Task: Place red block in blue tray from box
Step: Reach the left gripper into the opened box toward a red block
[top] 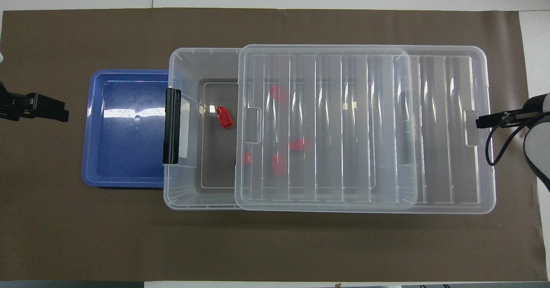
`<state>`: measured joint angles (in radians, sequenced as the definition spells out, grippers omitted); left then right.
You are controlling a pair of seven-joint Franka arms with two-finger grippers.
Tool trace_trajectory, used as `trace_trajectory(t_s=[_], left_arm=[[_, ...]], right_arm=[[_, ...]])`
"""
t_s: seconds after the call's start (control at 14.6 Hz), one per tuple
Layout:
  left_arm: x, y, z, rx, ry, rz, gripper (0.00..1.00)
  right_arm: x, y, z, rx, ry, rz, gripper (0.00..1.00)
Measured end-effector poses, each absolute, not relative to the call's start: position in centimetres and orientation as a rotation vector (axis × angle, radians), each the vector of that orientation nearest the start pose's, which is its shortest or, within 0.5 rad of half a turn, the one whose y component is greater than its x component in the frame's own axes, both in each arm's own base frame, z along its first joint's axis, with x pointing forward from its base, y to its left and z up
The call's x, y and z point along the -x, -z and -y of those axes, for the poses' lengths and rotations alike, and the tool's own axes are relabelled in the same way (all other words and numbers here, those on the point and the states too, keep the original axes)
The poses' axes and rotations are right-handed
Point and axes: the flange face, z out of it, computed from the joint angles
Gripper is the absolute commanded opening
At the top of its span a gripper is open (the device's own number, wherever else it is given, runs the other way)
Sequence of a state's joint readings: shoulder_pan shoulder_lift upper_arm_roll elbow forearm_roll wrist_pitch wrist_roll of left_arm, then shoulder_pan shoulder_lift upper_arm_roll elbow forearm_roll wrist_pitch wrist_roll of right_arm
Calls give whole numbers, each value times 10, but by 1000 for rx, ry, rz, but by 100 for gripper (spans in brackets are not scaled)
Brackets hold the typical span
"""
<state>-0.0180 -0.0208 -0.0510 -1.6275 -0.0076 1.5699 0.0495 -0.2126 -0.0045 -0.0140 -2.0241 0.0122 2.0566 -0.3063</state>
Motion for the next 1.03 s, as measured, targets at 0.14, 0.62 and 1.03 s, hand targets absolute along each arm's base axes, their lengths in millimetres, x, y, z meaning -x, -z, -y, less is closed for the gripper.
trace_trajectory(t_s=[0.14, 0.62, 1.03], left_arm=[[-544, -608, 61, 3138, -53, -235, 100], [-522, -574, 193, 3165, 105, -153, 100], [-510, -519, 252, 3185, 109, 124, 100]], right_arm=[[-539, -454, 135, 3140, 70, 125, 100], [-533, -457, 162, 3144, 80, 154, 100], [-540, -471, 154, 3144, 87, 182, 100]])
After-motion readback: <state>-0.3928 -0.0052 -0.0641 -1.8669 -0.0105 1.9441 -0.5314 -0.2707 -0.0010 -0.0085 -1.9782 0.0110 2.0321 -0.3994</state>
